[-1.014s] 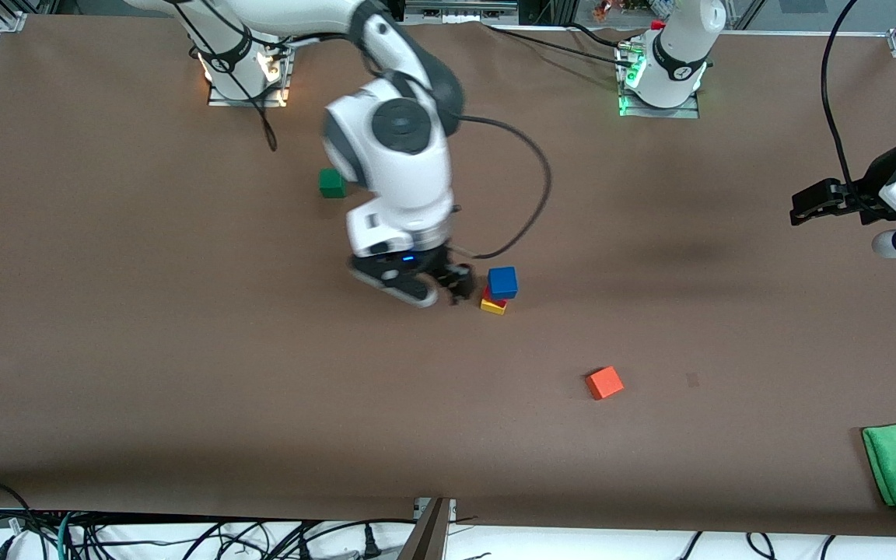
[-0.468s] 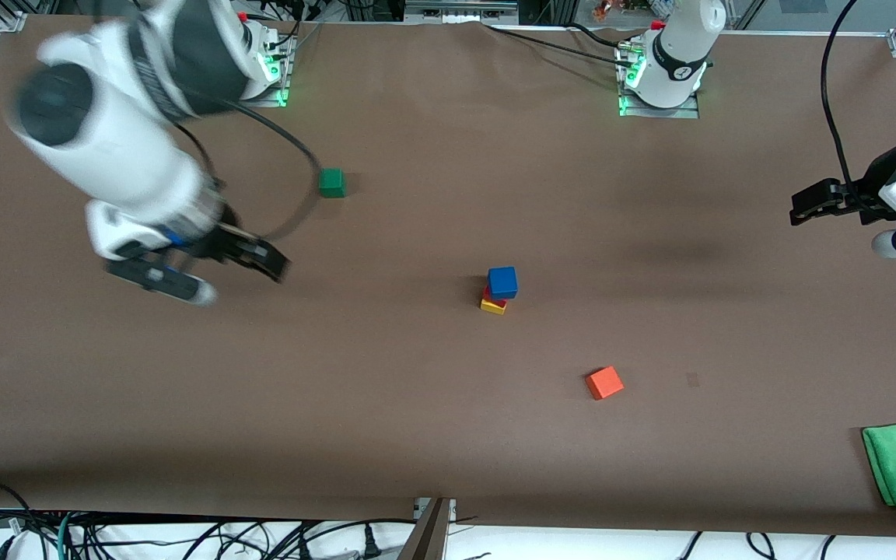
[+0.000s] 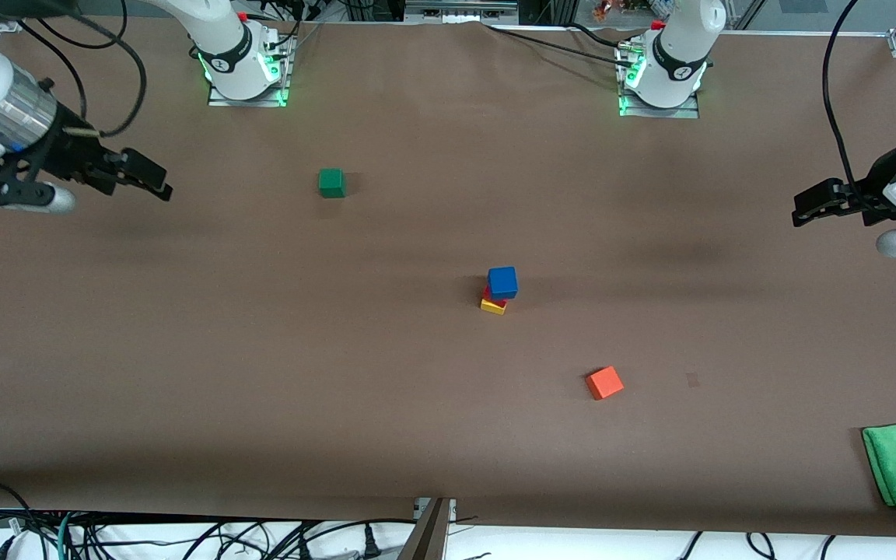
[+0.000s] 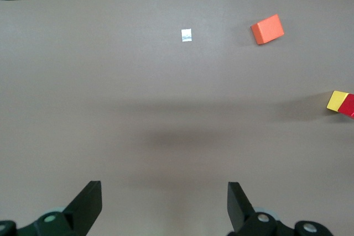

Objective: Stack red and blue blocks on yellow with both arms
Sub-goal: 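Open the right gripper and release the blue cube on the stack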

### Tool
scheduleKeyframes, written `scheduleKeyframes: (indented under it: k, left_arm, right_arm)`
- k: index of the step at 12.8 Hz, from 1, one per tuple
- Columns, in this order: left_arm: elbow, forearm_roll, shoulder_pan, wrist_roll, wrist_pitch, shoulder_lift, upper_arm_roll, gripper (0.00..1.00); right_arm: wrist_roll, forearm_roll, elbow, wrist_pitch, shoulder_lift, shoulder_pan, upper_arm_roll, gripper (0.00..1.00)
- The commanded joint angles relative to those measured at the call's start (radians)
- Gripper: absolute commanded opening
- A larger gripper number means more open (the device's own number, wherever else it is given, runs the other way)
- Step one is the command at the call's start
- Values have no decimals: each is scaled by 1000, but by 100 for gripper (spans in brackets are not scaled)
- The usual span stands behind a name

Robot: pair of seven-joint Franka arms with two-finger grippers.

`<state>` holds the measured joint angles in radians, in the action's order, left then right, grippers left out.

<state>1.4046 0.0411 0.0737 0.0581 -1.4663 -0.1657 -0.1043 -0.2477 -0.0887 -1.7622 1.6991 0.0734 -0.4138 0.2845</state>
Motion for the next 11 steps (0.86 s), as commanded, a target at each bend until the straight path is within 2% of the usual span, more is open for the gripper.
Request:
scheduleKeyframes:
  k: [1, 3, 5, 11]
  left_arm:
    - [-19, -10, 0, -6, 3, -3, 2, 100]
    - [-19, -10, -2, -4, 3, -5, 2, 100]
    - [-19, -9, -2, -4, 3, -5, 2, 100]
    - [-21, -6, -5, -4, 3, -5, 2, 100]
  right_arm:
    - [57, 26, -45, 2, 45, 165, -174, 100]
    - [102, 27, -40, 1, 45, 225, -223, 100]
    - [114, 49, -34, -1, 42, 236, -241, 100]
    - [120, 53, 17, -19, 3, 228, -243, 100]
